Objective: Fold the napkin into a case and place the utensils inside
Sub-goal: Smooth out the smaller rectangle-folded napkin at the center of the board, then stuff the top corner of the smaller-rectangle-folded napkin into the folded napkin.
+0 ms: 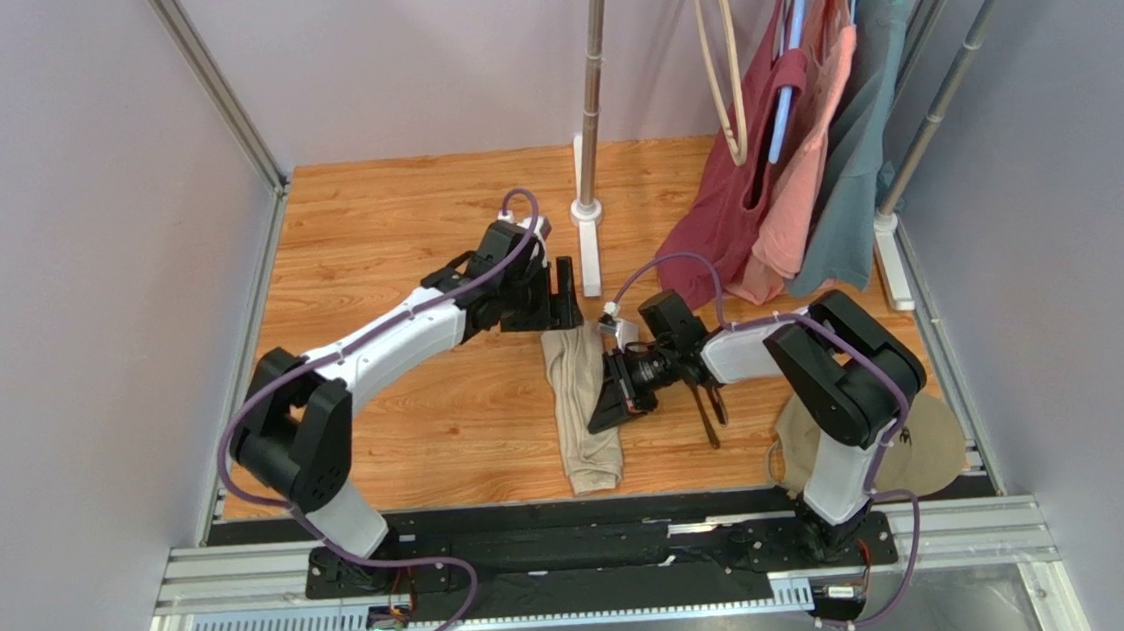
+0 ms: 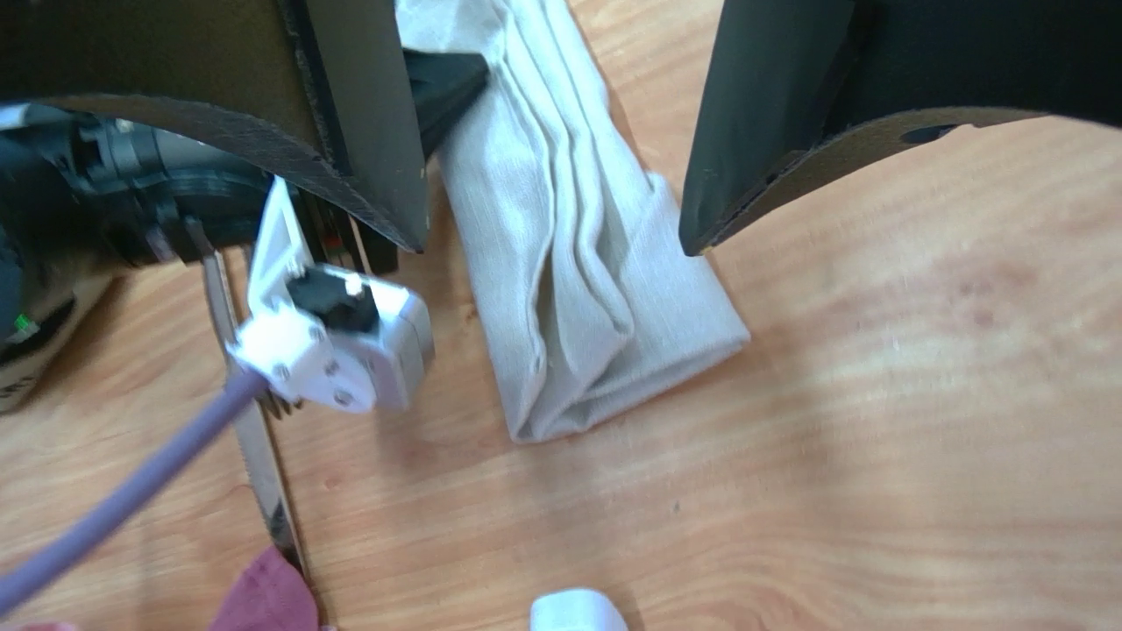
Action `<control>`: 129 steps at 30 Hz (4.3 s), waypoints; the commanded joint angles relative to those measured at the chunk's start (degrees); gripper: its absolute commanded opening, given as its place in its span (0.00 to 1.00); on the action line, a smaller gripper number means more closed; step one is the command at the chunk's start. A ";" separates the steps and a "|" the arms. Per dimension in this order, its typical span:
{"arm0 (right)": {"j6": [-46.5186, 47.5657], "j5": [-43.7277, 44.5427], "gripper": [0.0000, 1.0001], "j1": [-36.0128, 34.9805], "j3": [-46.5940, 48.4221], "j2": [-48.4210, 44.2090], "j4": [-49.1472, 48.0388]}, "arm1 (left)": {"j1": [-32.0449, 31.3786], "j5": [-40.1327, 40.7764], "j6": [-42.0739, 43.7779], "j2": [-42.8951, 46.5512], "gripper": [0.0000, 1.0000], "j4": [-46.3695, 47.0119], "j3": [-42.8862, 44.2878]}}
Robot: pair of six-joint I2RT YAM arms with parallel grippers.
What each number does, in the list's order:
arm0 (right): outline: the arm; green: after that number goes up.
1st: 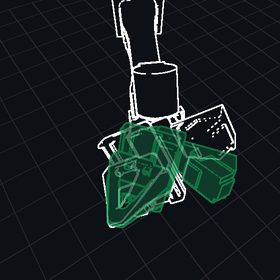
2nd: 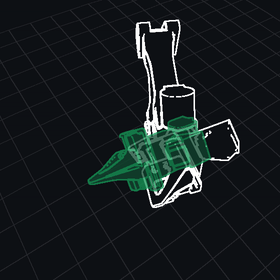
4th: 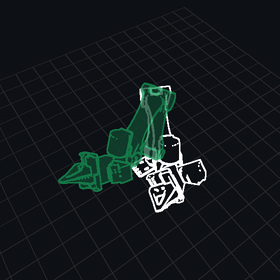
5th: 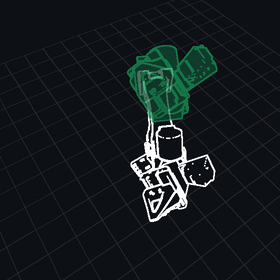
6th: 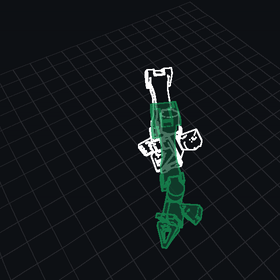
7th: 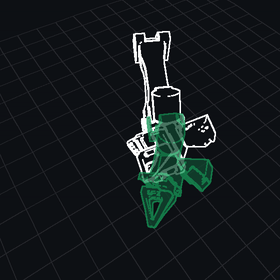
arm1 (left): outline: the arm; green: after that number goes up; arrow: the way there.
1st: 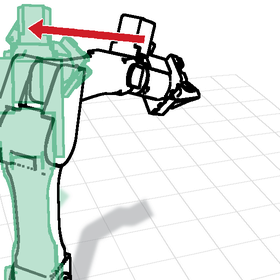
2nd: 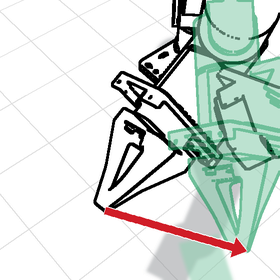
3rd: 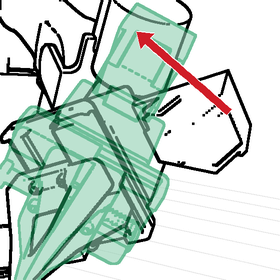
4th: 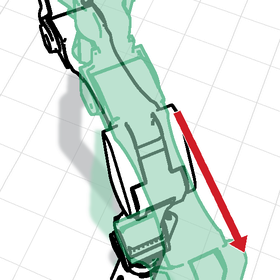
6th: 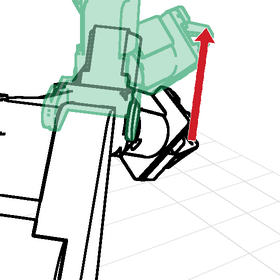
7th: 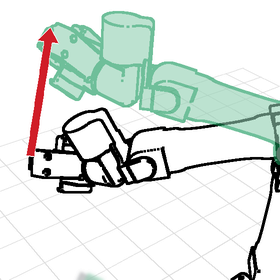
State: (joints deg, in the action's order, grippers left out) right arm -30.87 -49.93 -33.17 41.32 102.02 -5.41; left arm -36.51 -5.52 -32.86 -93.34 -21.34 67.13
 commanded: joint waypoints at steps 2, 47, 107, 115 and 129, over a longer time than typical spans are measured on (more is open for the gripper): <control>2.84 -0.25 0.08 0.47 1.48 0.11 0.14 | 0.39 -2.29 6.67 -7.90 0.75 -1.86 8.35; 5.91 23.45 0.47 -0.05 4.11 -14.30 3.74 | 2.41 -3.70 -3.43 -10.99 0.00 -8.71 11.09; 16.72 47.20 0.23 -13.59 3.24 -6.04 -16.04 | 6.54 -15.14 -23.03 -8.79 0.00 -5.99 3.10; 16.99 47.91 0.00 -13.76 0.69 -7.01 -20.34 | 7.16 -17.95 -23.66 -8.00 0.00 -1.16 0.63; 17.60 42.38 0.00 -13.68 1.13 -8.94 -14.37 | 6.81 -6.60 -8.98 7.39 0.24 2.62 -13.52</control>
State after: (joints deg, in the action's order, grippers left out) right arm -14.00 -4.95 -46.63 41.91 95.88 -21.19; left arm -29.54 -11.51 -47.11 -85.95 -22.35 56.07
